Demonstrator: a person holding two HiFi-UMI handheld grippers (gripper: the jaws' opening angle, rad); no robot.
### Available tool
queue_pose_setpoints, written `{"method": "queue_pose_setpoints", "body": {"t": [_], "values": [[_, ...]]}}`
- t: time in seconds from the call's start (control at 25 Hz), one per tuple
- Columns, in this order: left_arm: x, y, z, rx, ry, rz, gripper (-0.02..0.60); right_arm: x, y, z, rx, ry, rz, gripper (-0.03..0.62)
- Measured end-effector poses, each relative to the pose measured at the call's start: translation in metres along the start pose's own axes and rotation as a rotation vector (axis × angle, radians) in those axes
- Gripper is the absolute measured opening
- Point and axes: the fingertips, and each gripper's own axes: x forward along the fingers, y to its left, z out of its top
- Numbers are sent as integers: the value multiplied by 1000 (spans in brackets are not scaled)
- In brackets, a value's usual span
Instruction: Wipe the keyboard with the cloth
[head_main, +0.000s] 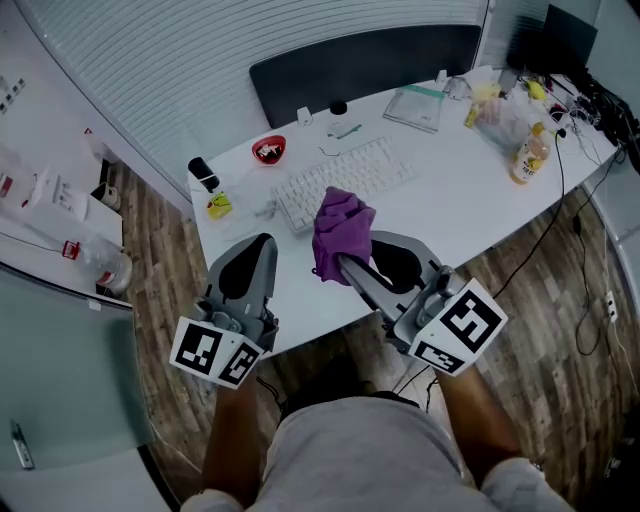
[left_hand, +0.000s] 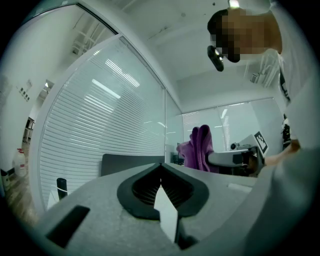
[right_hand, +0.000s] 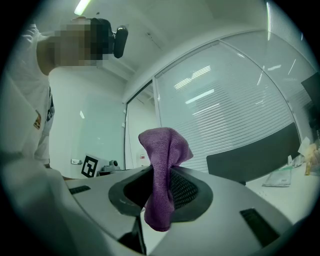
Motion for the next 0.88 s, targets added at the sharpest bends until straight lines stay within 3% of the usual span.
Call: {"method": "queue_pose_setpoints", "body": {"t": [0.56,0.88], "values": [[60,93,-63,-31,168,17,15,80,-68,-30,15,102,-68,84],[82,139,-128,-159,360,80,17,127,-97,-68,4,274,-123,84]]}}
